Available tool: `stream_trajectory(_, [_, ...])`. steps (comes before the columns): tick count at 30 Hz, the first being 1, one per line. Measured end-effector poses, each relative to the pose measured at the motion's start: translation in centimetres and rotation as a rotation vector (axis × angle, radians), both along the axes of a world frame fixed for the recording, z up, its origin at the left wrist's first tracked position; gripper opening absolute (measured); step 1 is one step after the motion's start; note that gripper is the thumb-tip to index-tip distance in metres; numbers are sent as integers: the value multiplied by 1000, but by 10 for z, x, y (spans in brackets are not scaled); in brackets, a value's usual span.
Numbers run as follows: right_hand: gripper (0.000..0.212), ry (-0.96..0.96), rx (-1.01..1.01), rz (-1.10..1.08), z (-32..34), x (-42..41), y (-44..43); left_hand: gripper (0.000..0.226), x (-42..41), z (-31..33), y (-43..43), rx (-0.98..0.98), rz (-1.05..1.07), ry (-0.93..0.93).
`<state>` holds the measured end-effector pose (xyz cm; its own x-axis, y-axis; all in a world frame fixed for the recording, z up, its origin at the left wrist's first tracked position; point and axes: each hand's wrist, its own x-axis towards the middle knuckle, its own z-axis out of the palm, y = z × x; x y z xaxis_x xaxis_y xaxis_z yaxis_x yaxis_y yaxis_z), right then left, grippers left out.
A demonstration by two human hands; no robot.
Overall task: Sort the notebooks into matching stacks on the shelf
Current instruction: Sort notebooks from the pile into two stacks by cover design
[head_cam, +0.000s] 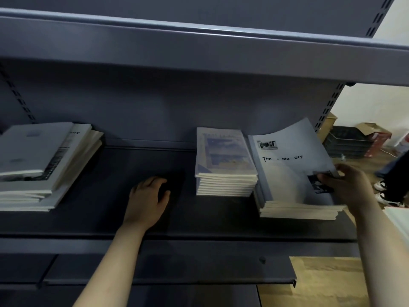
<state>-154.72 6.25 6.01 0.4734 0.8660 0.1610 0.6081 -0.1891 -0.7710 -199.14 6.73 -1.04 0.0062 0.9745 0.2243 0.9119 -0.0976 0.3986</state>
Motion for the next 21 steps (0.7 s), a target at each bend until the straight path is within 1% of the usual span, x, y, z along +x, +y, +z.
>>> stream_trajectory(2, [26,-46,-7,32,0,-2,3,39,0,0,0,0,4,-2])
stream_trajectory(4, [23,-138,-4,46,1,-5,4,39,0,0,-1,0,5,-10])
stream_trajectory(6, [27,-239,-20,20,2,-7,6,38,1,0,-1,4,7,-15])
stream_trajectory(8, [27,-349,-55,-19,2,-10,7,38,2,0,0,8,10,-12])
stream_trajectory(10, [31,-426,-106,-48,1,-12,7,38,2,1,0,8,9,-9])
stream_trajectory(12, [40,-430,-113,-91,0,-14,7,38,1,2,-1,8,6,-16])
stream_trajectory(14, [50,-385,-87,-148,1,-19,5,38,2,3,-2,3,4,-23])
stream_trajectory(15, [49,-378,-77,-152,2,-22,5,38,2,3,-2,1,2,-25])
stream_trajectory(19, [29,-356,-53,-48,6,-46,10,41,-3,7,-5,-39,-38,-38])
stream_trajectory(21, [22,-329,11,19,8,-67,13,42,-10,11,-9,-59,-57,-87])
